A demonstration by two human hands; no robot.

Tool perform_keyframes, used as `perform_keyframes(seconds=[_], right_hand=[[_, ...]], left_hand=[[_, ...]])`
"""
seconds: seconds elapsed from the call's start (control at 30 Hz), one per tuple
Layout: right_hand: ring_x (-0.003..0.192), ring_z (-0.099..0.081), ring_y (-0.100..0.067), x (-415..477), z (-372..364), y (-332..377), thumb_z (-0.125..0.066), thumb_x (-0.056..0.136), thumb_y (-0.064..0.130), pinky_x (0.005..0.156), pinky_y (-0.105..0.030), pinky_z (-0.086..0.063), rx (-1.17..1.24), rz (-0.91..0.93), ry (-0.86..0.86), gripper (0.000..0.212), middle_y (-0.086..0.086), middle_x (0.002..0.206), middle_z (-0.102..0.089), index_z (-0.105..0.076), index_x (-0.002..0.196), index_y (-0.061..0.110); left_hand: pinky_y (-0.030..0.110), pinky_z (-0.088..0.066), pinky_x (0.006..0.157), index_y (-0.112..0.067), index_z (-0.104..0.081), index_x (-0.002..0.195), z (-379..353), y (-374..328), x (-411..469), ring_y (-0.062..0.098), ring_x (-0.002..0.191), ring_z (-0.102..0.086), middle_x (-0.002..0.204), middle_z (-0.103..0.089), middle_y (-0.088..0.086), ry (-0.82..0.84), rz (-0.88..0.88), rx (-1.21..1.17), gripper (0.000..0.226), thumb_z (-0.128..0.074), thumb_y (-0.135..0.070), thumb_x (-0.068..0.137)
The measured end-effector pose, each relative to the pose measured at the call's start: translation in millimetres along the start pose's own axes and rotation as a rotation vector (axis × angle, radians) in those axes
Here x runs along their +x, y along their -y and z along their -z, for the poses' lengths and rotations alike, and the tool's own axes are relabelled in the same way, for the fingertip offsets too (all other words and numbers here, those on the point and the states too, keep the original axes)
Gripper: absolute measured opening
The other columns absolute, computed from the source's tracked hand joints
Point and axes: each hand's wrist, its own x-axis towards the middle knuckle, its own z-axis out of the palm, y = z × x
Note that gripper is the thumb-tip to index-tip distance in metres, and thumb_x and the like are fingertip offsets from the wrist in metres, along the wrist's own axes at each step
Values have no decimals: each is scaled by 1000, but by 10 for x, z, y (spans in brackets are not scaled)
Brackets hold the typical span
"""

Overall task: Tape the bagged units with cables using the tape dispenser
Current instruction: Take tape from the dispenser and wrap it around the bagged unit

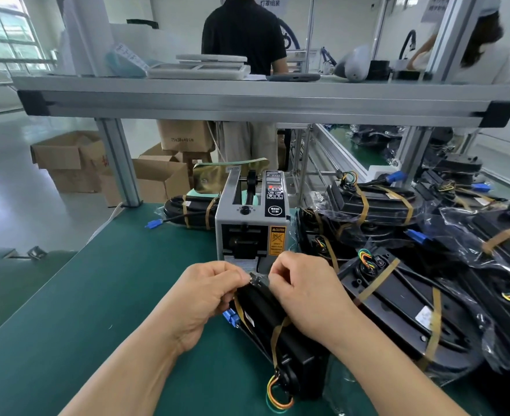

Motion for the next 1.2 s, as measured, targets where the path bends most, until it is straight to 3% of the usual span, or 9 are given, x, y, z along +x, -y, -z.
perform_keyframes(seconds=[0.2, 0.37, 0.53, 0.77, 0.93, 1.1, 1.2], right_hand=[[80, -61, -12, -6, -33, -68, -55, 92, 25, 74, -33, -51, 58, -24, -10, 17, 7, 84, -66, -59, 76, 29], [75, -58, -7, -16, -54, -60, -55, 91, 25, 67, -27, -48, 68, -13, -22, 17, 9, 79, -64, -60, 75, 27], [75, -58, -9, -32, -45, -37, -55, 92, 24, 70, -31, -50, 64, -9, -28, 15, 8, 78, -64, -63, 79, 22], [77, -58, -10, -50, -37, -13, -54, 93, 24, 71, -32, -50, 55, 4, -27, 16, 8, 80, -63, -63, 81, 21], [76, -58, -10, -57, -40, 6, -52, 94, 23, 67, -29, -49, 53, 3, -24, 17, 8, 81, -62, -61, 79, 22], [76, -58, -9, -74, -36, 11, -53, 94, 26, 67, -31, -52, 55, 5, -29, 17, 9, 81, -62, -61, 79, 24], [77, -58, -10, -82, -35, 21, -54, 94, 28, 69, -34, -53, 56, 7, -27, 17, 9, 82, -62, -60, 79, 25]], left_hand=[[8, -36, 44, -18, -71, 58, -65, -24, 14, -2, 41, -45, 52, -57, -8, -39, -86, 153, 27, -70, -8, 82], [8, -40, 46, -10, -72, 64, -80, -9, 26, -1, 44, -51, 57, -63, -4, -90, -85, 214, 16, -70, -10, 79], [11, -39, 46, -5, -67, 68, -56, 42, 50, 0, 48, -48, 66, -64, -1, -134, -102, 294, 13, -70, -13, 78], [9, -36, 43, -20, -67, 56, -35, 52, 38, -2, 41, -43, 55, -59, -10, -122, -106, 297, 25, -72, -15, 80], [10, -42, 48, -15, -71, 64, -12, 24, 19, -3, 51, -52, 66, -67, -4, -133, -84, 253, 17, -70, -17, 81], [8, -35, 41, -1, -69, 72, -47, 43, -2, -3, 36, -40, 47, -53, -10, -145, -87, 250, 14, -71, -10, 82], [7, -39, 44, -6, -71, 69, -45, 49, -6, -2, 44, -50, 54, -61, -5, -155, -105, 275, 16, -73, -14, 82]])
